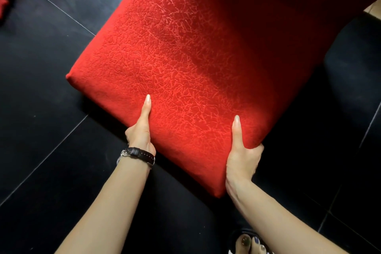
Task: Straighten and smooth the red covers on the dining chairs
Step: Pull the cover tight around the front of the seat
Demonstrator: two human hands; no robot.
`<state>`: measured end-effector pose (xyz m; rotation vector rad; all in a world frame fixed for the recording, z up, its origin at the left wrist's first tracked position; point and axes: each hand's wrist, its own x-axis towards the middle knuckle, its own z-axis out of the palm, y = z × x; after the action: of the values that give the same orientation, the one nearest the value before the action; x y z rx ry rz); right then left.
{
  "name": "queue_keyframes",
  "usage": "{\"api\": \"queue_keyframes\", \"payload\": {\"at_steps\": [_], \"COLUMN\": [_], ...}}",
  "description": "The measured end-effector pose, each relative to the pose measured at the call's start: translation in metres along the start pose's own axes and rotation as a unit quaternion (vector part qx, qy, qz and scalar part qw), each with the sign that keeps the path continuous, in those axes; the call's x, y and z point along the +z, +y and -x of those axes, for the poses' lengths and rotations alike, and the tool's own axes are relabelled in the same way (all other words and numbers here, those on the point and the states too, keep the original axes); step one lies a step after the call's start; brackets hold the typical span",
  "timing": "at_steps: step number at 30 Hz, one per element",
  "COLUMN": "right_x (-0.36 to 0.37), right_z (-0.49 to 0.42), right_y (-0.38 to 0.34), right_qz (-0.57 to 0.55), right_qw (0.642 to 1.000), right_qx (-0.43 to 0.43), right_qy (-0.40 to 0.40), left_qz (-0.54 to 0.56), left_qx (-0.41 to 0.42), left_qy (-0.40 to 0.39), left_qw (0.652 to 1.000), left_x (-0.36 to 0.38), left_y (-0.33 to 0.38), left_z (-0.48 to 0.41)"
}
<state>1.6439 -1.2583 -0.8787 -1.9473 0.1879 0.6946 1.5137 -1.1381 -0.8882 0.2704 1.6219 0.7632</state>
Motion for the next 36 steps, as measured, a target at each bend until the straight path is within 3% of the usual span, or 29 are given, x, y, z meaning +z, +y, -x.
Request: {"api": "queue_keyframes", "payload": {"at_steps": [6,13,17,25,36], "right_x": [-0.007,-0.014,-0.020,-0.028,-0.072], "right_z": [-0.003,-0.006,-0.005,0.001,0.033], "right_y": [-0.007,-0.014,-0.020,-0.032,-0.099], "right_qz": [-0.018,0.015,0.010,0.011,0.013], "right_qw": [0.999,0.991,0.987,0.985,0.985], "right_qx": [0.024,0.091,0.099,0.096,0.107], "right_qy": [-0.041,-0.099,-0.124,-0.142,-0.133], "left_qz": [0.003,-0.034,0.022,0.005,-0.013], "left_qx": [-0.049,-0.048,-0.049,0.013,-0.010], "left_qy": [-0.094,-0.082,-0.166,-0.151,-0.140], "left_qw": [0.994,0.995,0.985,0.988,0.990], "left_x": [-0.005,-0.006,-0.008,-0.010,-0.003], "left_y": [0.013,0.021,0.022,0.021,0.044], "left_z": [0.004,0.010,0.019,0.025,0.092]}}
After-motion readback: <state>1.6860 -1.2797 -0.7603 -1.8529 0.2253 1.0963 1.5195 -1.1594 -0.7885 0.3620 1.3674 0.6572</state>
